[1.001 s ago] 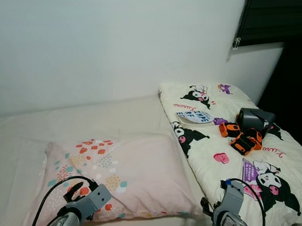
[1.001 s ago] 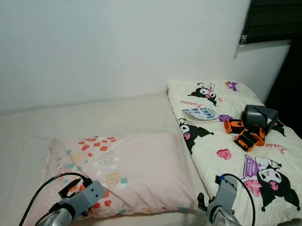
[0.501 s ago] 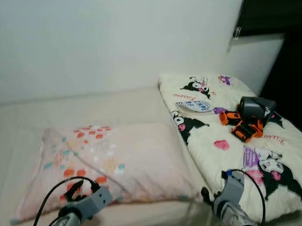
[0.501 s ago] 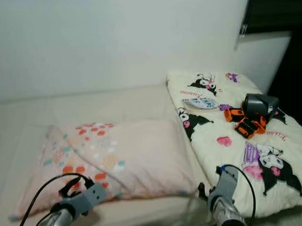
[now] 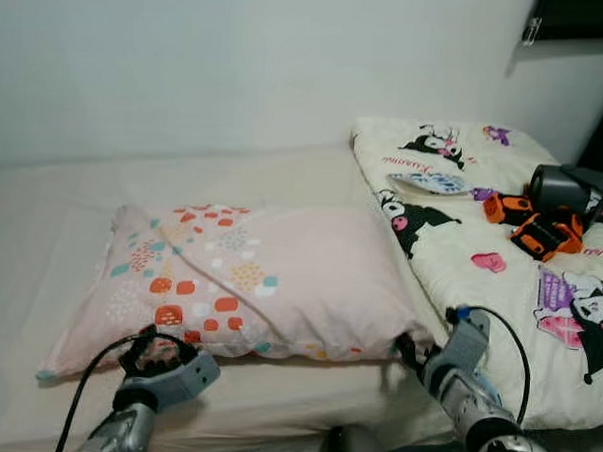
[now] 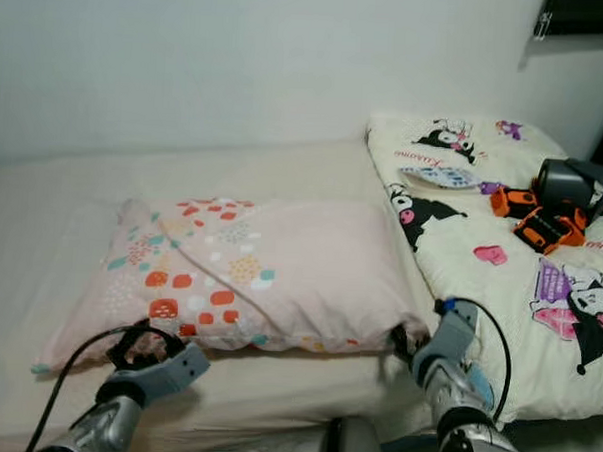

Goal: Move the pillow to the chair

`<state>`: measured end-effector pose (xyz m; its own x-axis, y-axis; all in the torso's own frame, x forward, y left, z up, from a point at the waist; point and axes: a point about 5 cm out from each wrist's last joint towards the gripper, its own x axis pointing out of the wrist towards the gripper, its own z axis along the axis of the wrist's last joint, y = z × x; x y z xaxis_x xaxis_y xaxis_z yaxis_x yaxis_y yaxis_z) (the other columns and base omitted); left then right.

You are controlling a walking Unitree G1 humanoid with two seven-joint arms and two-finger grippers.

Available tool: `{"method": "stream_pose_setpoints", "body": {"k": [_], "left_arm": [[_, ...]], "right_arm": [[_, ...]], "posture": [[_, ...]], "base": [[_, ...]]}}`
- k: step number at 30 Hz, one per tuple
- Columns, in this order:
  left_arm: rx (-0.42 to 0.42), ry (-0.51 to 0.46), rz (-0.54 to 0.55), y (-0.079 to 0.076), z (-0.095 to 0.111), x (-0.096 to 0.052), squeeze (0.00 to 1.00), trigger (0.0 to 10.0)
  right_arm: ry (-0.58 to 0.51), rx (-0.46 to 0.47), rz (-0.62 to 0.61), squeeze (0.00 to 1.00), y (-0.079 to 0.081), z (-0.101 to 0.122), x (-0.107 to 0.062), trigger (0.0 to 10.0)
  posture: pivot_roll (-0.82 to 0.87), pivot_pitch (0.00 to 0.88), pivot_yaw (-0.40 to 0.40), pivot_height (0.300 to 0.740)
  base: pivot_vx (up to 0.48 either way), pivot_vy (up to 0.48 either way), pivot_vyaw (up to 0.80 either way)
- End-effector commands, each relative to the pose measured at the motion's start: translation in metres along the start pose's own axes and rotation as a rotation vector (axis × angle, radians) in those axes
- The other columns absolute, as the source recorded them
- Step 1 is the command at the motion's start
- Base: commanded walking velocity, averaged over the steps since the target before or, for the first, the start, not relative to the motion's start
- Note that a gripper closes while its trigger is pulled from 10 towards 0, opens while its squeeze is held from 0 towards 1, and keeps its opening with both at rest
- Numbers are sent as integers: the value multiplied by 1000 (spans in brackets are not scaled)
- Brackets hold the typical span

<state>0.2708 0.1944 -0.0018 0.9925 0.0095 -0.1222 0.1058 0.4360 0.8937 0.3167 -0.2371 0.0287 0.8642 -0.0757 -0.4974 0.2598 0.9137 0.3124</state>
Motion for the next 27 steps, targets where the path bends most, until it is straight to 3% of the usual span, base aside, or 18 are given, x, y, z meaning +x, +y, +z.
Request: {"method": "stream_pose_setpoints", "body": {"k": [1,6,11,16,19,21,27], "left_arm": [[28,-44,-24,-3,7,1,0,10000],[55,-78,-66,-11,9,-3,0,10000],[102,-74,-50,-10,3,-6,0,10000],[106,-43,60,5,1,2,0,10000],[93,-75,101,8,18,12,0,10000],[116,-110,56,1,31,15,0,10000],[180,-131,-41,-13,32,10,0,10000]], "right_arm": [[-39,-6,15,0,8,12,3,10000],[-27,-27,-13,0,8,13,3,10000],[-29,-11,-3,0,11,13,4,10000],[-38,13,29,0,17,14,5,10000],[-32,5,37,0,19,14,5,10000],[-29,-9,38,0,20,14,5,10000],[-37,-7,33,0,20,16,5,10000]], "posture": [[-156,20,20,556],[-157,25,19,556],[-157,31,18,556],[-165,38,19,556],[-196,57,13,556],[-216,66,26,556],[-231,91,37,556]], "base": [[0,0,0],[0,0,0],[0,0,0],[0,0,0],[0,0,0],[0,0,0],[0,0,0]]}}
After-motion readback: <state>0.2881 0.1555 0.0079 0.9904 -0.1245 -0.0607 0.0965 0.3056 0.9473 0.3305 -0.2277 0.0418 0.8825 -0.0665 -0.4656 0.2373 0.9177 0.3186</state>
